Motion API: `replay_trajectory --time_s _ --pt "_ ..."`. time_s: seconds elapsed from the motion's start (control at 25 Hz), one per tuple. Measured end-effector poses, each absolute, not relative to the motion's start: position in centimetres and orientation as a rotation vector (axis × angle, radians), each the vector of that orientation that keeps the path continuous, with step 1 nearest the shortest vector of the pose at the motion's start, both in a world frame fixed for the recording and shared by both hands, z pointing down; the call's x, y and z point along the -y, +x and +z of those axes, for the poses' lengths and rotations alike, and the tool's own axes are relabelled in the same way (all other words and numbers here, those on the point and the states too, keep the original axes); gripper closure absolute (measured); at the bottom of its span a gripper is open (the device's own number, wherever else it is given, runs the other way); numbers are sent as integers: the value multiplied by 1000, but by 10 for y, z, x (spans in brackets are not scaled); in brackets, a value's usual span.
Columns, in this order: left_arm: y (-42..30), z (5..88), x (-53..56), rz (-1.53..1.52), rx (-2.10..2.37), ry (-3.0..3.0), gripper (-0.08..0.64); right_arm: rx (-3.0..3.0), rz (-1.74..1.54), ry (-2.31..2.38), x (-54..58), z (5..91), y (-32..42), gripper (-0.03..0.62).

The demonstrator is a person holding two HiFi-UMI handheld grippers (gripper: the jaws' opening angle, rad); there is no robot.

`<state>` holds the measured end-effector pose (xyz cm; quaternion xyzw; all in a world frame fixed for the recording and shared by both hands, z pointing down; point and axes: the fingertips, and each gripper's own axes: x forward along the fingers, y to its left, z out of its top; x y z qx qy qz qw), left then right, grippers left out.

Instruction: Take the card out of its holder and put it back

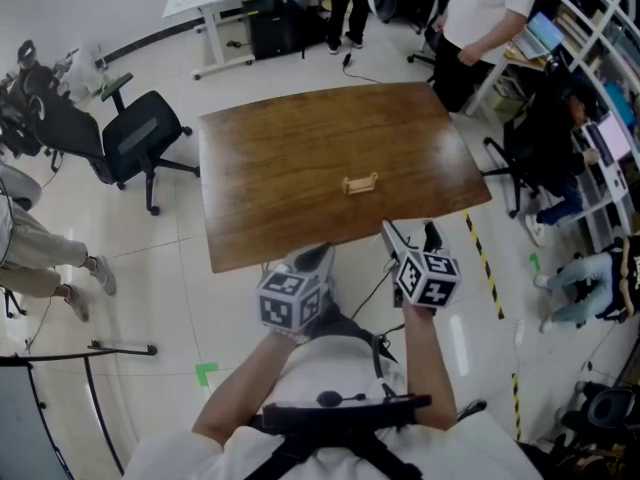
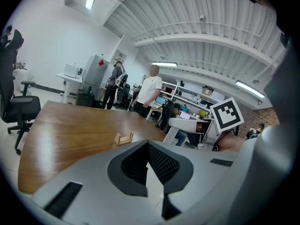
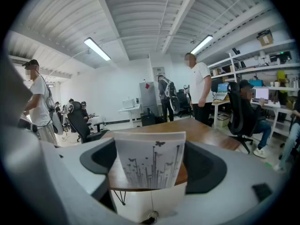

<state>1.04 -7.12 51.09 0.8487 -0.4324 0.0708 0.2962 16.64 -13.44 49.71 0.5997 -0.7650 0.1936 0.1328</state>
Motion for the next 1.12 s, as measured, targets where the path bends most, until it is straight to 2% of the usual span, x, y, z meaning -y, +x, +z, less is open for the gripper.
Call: replay_trajectory --time_s 0.44,1.12 --pt "14 513 83 174 1159 2224 568 2275 576 1701 168 490 169 126" --pt "29 513 135 187 1157 2230 568 2250 590 1542 286 520 152 126"
